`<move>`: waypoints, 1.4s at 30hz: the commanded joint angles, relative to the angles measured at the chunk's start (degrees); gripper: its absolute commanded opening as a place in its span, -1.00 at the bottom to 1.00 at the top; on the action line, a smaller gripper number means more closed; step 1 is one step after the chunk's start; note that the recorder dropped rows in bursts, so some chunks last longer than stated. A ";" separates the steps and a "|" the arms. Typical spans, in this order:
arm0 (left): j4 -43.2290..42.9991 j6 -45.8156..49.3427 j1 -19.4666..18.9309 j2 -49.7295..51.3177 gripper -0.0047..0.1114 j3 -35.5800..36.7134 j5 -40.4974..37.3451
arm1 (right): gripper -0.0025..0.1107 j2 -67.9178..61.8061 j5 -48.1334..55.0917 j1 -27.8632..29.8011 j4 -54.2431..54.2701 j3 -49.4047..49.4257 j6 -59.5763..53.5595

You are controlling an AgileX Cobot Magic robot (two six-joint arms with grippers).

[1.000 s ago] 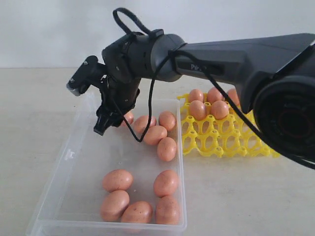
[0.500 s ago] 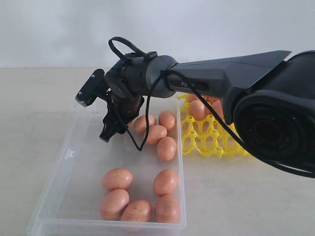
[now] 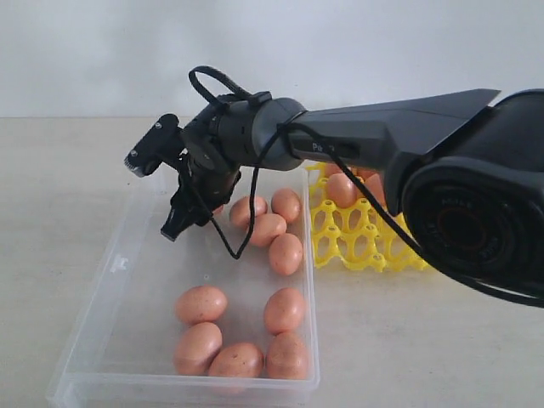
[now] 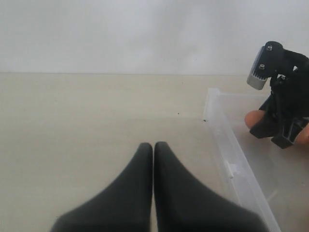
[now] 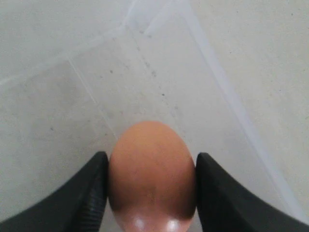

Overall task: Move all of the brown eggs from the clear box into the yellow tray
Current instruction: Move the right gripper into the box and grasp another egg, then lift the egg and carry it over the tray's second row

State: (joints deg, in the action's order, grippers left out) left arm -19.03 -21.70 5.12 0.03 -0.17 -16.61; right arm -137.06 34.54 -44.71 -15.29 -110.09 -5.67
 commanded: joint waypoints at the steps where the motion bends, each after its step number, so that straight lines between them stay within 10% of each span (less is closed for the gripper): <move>1: 0.00 -0.38 0.11 -0.03 -0.90 0.17 -0.11 | -0.93 4.77 -5.36 0.70 12.45 3.28 8.79; 10: 0.00 -0.38 0.11 -0.03 -0.90 0.17 -0.11 | -0.94 29.80 -83.51 3.27 23.77 59.67 14.76; 17: 0.00 -0.38 0.11 -0.03 -0.90 0.17 -0.11 | -0.94 39.82 -97.17 16.07 50.70 73.78 20.70; 22: 0.00 -0.38 0.11 -0.03 -0.90 0.17 -0.11 | -0.95 41.87 -97.84 32.85 50.13 77.39 31.51; 25: 0.00 -0.38 0.11 -0.03 -0.90 0.17 -0.11 | -0.96 40.16 -96.03 47.16 32.21 75.85 36.66; 31: 0.00 -0.38 0.11 -0.03 -0.90 0.17 -0.11 | -0.96 28.90 -101.77 69.01 -37.68 57.19 70.32; 35: 0.00 -0.38 0.11 -0.03 -0.90 0.17 -0.11 | -0.96 22.41 -104.51 69.50 -71.20 46.27 85.05; 42: 0.00 -0.38 0.11 -0.03 -0.90 0.17 -0.11 | -0.96 19.78 -104.51 59.58 -74.24 46.18 78.39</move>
State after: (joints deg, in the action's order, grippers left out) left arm -19.03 -21.70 5.12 0.03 -0.17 -16.61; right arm -117.24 -68.50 17.80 -88.13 -63.42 75.89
